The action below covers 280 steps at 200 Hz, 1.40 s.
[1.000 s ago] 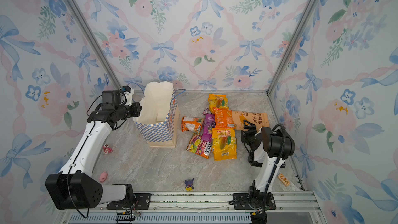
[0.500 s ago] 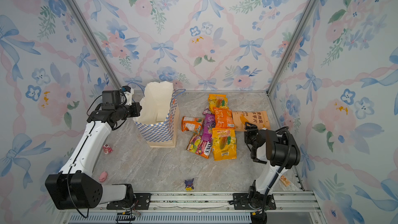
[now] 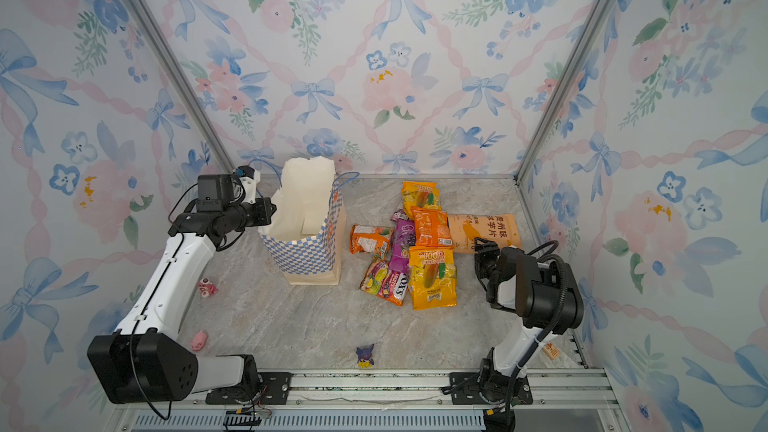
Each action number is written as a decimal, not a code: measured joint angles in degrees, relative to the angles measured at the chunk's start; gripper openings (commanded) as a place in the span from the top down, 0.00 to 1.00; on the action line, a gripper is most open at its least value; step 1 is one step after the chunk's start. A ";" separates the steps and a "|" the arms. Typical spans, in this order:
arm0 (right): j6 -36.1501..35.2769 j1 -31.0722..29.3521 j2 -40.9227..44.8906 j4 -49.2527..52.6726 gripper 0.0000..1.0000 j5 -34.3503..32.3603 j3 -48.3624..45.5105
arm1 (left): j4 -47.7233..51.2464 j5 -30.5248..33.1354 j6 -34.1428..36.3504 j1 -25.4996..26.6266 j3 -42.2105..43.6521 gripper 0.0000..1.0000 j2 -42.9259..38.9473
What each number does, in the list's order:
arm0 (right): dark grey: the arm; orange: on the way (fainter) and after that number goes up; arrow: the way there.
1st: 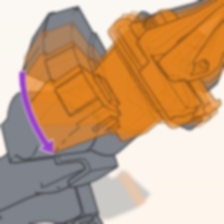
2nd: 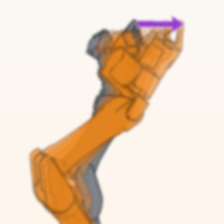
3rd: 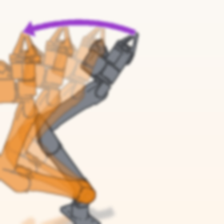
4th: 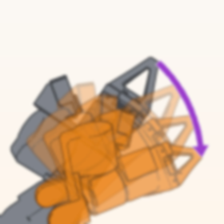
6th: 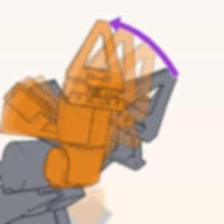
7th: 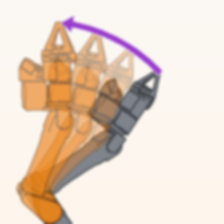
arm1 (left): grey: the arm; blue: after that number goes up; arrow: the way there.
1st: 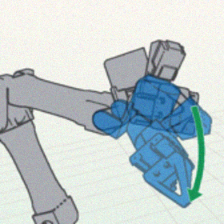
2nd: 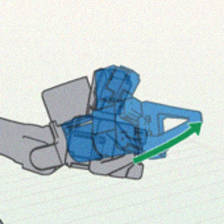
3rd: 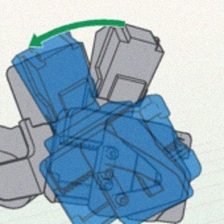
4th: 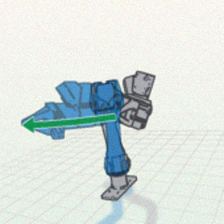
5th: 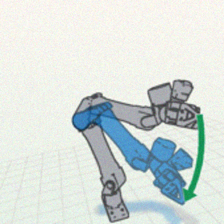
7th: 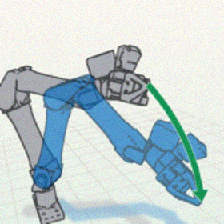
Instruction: Place the snacks into the paper bag
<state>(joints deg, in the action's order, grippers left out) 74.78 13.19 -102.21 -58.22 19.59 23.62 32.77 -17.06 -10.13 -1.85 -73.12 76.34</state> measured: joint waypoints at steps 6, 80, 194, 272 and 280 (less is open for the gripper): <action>-0.13 0.02 -0.24 -0.09 0.41 -0.02 0.02 | 0.02 0.02 0.00 0.00 0.00 1.00 0.00; 1.90 0.90 -7.19 -9.05 0.67 0.66 -0.13 | 0.00 0.04 0.00 0.07 0.00 1.00 0.00; 7.76 2.58 -15.56 -27.61 1.00 2.91 -1.81 | 0.00 0.07 -0.02 0.07 0.00 1.00 0.00; 5.16 2.80 -11.78 -21.57 1.00 3.17 -2.27 | 0.00 0.02 0.00 0.07 0.00 1.00 0.00; 4.07 2.84 -10.36 -18.95 1.00 3.30 -2.25 | 0.02 0.04 0.00 0.07 0.00 1.00 0.00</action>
<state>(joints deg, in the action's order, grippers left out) 78.85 16.03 -112.57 -77.17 22.90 21.37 32.80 -17.02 -10.13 -1.78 -73.12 76.34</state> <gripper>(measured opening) 0.047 0.048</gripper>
